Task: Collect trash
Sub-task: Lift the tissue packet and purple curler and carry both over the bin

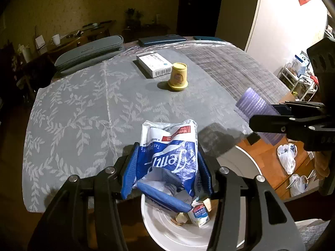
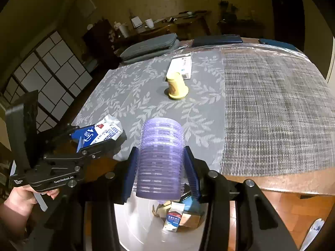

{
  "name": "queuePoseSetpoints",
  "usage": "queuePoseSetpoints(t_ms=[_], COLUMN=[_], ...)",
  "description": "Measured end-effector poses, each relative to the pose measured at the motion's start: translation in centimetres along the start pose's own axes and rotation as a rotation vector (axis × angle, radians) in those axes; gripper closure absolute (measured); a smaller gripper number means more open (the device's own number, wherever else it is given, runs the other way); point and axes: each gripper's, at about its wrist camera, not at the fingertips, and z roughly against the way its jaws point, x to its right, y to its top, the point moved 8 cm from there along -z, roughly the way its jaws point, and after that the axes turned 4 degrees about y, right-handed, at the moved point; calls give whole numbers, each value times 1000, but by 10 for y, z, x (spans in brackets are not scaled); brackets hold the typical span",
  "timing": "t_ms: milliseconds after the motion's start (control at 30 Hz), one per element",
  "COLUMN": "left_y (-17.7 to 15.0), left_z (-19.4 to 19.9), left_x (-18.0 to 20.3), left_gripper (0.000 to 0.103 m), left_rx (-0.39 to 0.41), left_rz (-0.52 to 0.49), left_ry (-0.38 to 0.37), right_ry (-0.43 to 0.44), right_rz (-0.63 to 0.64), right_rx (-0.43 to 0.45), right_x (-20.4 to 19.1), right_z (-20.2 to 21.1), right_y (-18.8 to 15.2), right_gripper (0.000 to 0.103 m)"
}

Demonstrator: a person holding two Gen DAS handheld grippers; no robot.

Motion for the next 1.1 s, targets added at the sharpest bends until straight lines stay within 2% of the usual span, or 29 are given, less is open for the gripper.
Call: queuePoseSetpoints(t_ms=[667,1100], left_y=[-34,-60], left_z=[13,6], left_x=[30,42], left_gripper=[51,51], left_rx=[-39,-101], left_rz=[-29,-18], left_ry=[7,2], right_ry=[-27,-26], right_rz=[33,30], right_rx=[-63,-135], right_x=[-2,5], right_z=[7,-1], right_y=[-46,-81], right_gripper=[60,60])
